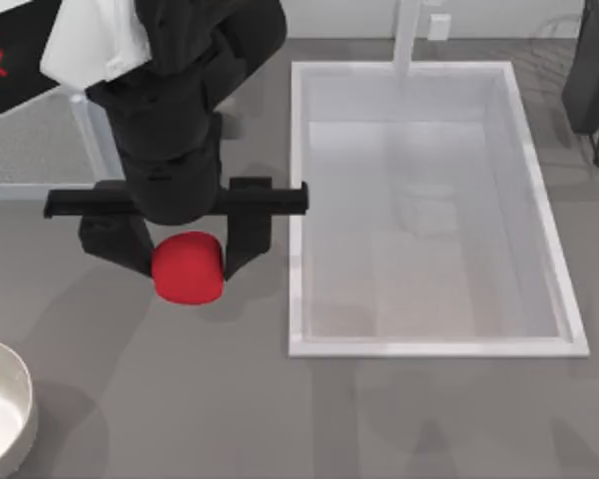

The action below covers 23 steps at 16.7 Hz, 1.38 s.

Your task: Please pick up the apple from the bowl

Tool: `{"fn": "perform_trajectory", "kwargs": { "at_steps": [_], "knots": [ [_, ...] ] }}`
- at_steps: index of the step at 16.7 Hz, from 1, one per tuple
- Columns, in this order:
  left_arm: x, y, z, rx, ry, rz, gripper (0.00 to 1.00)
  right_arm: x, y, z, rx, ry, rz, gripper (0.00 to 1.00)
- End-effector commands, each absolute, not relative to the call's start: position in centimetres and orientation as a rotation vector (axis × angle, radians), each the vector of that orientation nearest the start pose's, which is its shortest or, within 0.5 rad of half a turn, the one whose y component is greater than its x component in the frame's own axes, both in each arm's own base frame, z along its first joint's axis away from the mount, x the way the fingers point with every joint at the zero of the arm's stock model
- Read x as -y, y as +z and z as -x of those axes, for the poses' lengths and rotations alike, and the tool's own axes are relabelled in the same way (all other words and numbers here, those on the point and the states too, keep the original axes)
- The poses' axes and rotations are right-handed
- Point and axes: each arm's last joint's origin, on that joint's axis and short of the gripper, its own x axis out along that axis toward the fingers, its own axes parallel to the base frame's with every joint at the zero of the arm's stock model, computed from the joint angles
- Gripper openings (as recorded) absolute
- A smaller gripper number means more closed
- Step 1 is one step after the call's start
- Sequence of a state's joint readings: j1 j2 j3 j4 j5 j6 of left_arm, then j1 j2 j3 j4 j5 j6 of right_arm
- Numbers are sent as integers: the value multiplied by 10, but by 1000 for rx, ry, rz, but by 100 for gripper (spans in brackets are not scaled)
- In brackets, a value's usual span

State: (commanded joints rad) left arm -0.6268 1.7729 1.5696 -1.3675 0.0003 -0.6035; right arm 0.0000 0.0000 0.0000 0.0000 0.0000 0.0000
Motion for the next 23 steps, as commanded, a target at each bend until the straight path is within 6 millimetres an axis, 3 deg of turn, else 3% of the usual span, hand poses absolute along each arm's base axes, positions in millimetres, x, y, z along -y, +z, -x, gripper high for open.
{"fn": "perform_trajectory", "kwargs": {
  "at_steps": [3, 5, 13, 18, 23],
  "knots": [
    [190, 269, -271, -1570, -16, -14, 0, 1, 160, -106, 0, 0, 0, 100],
    [191, 258, -272, -1576, -13, -18, 0, 1, 160, -106, 0, 0, 0, 100],
    [192, 166, -272, -1567, -18, -13, 0, 1, 160, -106, 0, 0, 0, 100],
    [191, 159, -270, -1571, -16, -16, 0, 1, 160, -106, 0, 0, 0, 100],
    [191, 159, -270, -1571, -16, -16, 38, 1, 160, -106, 0, 0, 0, 100]
  ]
}}
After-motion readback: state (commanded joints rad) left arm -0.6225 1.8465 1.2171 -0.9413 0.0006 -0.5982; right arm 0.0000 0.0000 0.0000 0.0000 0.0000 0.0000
